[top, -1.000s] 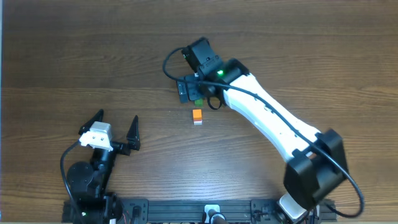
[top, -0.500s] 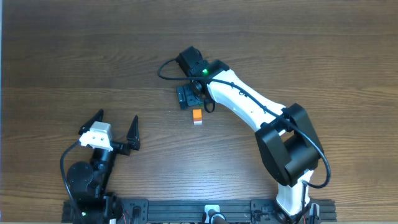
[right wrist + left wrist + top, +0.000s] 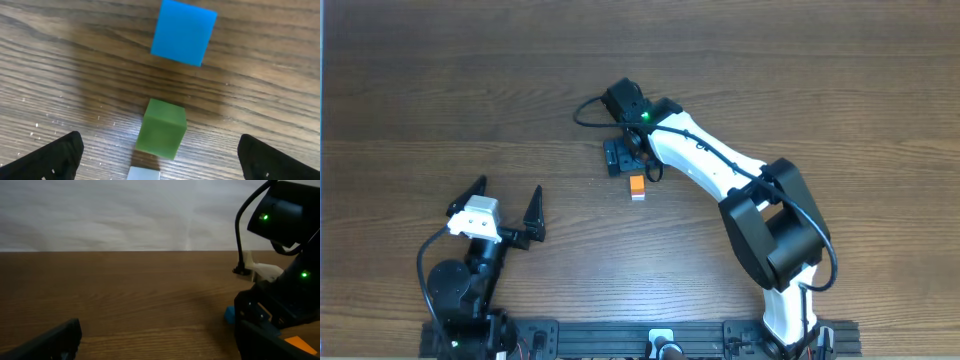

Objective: Stack Cubes

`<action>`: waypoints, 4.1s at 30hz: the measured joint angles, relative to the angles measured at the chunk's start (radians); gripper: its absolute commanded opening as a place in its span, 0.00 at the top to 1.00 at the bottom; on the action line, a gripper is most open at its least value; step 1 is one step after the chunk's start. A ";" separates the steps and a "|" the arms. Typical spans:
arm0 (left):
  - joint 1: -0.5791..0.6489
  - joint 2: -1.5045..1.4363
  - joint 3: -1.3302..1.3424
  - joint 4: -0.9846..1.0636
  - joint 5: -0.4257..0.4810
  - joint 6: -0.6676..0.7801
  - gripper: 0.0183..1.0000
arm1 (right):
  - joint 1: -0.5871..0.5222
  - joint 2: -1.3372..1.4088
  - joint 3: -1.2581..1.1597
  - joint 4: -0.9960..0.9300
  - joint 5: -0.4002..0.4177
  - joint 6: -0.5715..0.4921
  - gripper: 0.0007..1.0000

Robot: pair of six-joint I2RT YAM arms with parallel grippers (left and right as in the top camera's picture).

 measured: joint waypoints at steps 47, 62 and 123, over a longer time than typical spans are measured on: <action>0.000 0.000 0.000 0.000 0.000 0.000 0.00 | -0.005 0.055 0.032 -0.003 0.017 0.126 0.33; 0.000 0.000 0.000 0.000 0.000 0.000 0.00 | -0.005 0.055 0.032 -0.014 0.017 0.128 0.55; 0.000 0.000 0.000 0.000 0.000 0.000 0.00 | 0.026 -0.034 0.270 -0.378 0.017 0.132 0.99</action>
